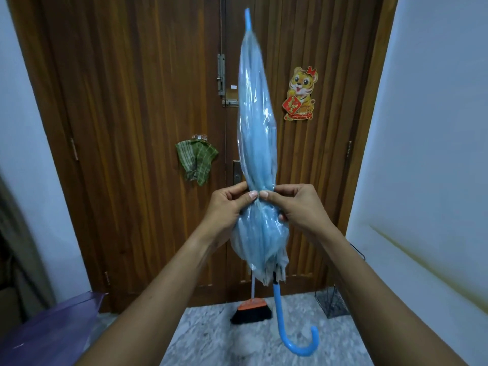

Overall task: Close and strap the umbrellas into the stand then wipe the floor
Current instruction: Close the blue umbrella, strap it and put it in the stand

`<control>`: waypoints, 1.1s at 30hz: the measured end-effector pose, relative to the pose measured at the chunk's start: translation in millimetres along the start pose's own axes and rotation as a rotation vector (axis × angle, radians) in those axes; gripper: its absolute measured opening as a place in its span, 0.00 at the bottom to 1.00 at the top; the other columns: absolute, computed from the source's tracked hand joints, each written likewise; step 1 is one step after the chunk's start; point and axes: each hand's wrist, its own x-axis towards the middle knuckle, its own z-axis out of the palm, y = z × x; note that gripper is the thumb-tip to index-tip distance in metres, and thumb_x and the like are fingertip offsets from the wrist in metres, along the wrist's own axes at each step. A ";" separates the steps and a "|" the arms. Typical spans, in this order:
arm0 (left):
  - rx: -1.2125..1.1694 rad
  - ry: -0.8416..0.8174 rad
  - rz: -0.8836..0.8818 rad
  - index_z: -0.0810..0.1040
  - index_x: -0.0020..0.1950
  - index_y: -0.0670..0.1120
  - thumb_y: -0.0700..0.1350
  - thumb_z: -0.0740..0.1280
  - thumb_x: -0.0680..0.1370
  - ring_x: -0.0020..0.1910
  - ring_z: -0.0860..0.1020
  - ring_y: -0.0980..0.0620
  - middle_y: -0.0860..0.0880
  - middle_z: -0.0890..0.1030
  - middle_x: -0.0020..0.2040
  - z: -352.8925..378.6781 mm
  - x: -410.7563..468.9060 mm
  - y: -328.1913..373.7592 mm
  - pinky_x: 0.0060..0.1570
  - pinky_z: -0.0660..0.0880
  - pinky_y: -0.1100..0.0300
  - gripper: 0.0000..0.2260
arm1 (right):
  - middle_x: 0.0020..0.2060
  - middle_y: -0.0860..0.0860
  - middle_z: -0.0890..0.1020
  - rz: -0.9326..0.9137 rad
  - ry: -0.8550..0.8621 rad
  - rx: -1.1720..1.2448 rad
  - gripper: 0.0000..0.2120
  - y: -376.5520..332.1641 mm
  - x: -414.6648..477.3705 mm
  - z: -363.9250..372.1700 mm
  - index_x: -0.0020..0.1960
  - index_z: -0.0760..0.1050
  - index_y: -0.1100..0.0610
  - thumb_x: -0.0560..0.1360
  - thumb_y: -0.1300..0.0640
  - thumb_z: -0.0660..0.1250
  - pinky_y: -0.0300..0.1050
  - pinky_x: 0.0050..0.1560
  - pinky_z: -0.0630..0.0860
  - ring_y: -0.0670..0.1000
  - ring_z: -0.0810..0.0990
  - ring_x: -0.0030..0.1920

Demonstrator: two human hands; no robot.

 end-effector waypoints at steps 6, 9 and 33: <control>-0.138 0.148 -0.182 0.81 0.63 0.40 0.34 0.70 0.77 0.46 0.86 0.41 0.38 0.86 0.51 -0.4 12.6 -25.1 0.47 0.83 0.50 0.15 | 0.53 0.49 0.86 0.140 -0.041 0.032 0.19 30.2 -1.7 -2.6 0.66 0.79 0.54 0.76 0.52 0.73 0.44 0.51 0.84 0.48 0.87 0.51; -0.071 0.137 -0.223 0.71 0.73 0.55 0.34 0.73 0.75 0.49 0.86 0.40 0.41 0.85 0.56 -6.6 23.5 -42.3 0.49 0.83 0.46 0.30 | 0.61 0.48 0.81 0.209 -0.076 -0.041 0.27 44.1 -3.2 -14.3 0.73 0.69 0.45 0.76 0.53 0.72 0.46 0.53 0.83 0.48 0.86 0.54; 0.228 -0.295 -0.501 0.85 0.53 0.48 0.59 0.63 0.80 0.40 0.80 0.53 0.49 0.85 0.45 124.4 252.6 -269.3 0.41 0.74 0.60 0.18 | 0.37 0.45 0.85 0.245 0.457 -0.049 0.09 238.7 132.3 -224.1 0.52 0.84 0.61 0.78 0.55 0.72 0.27 0.32 0.73 0.35 0.80 0.32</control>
